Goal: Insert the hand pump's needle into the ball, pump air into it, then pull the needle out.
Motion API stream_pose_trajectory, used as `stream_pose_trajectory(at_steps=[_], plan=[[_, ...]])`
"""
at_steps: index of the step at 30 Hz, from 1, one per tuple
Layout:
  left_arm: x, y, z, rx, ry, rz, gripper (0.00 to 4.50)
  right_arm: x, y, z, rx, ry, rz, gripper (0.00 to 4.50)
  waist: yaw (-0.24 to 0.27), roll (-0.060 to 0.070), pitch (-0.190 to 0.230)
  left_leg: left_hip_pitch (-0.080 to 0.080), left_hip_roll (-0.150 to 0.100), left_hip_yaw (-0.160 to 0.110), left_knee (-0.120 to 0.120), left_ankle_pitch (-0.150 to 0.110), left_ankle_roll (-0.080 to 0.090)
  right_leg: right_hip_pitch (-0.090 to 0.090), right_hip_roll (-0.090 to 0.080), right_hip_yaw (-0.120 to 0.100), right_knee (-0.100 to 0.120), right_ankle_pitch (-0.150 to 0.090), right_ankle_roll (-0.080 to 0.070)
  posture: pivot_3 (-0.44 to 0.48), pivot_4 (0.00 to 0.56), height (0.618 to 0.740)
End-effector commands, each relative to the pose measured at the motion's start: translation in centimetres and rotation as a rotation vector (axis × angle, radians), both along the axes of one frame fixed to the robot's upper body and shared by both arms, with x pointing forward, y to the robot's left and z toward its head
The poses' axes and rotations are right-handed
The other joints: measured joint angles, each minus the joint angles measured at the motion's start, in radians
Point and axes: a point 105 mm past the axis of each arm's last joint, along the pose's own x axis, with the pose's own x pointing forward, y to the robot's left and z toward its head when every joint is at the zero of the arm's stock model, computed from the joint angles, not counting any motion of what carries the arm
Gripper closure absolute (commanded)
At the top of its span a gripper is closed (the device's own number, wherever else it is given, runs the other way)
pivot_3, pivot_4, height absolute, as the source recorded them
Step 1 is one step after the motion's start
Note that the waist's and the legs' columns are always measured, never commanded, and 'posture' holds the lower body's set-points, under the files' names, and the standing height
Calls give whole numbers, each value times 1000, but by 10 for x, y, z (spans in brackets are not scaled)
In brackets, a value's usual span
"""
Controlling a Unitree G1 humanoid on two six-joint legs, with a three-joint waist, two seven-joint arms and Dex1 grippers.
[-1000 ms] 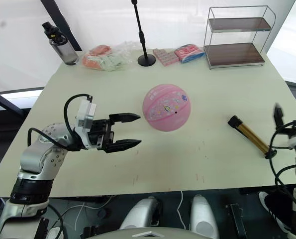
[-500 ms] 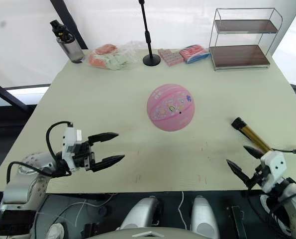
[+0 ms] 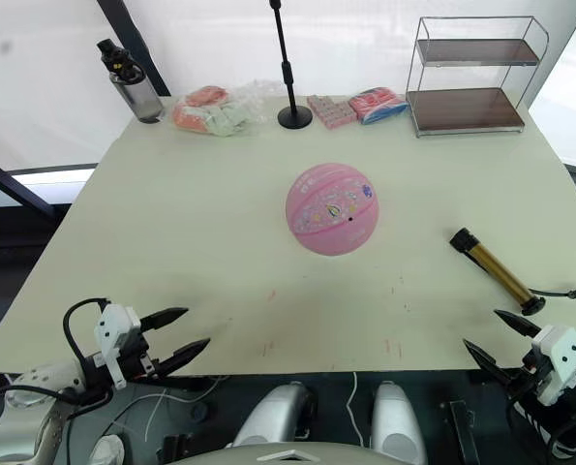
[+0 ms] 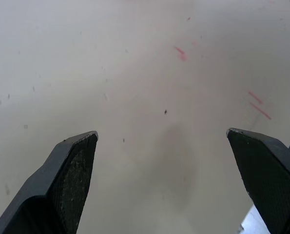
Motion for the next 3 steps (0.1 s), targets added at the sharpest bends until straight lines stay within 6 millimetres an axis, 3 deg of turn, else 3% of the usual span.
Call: stream_pose_trajectory(at_steps=[1, 3], plan=[[-2, 2, 5, 25, -48, 11, 0, -1, -6, 14, -13, -52, -12, 41, 1, -1, 0, 0, 0, 0, 0, 0, 0, 0, 0, 0, 0, 0, 0, 0, 150, 740], [0, 1, 4, 36, -72, 14, 0, -3, -7, 15, -17, -49, -15, 41, 2, -1, 0, 0, 0, 0, 0, 0, 0, 0, 0, 0, 0, 0, 0, 0, 150, 740]])
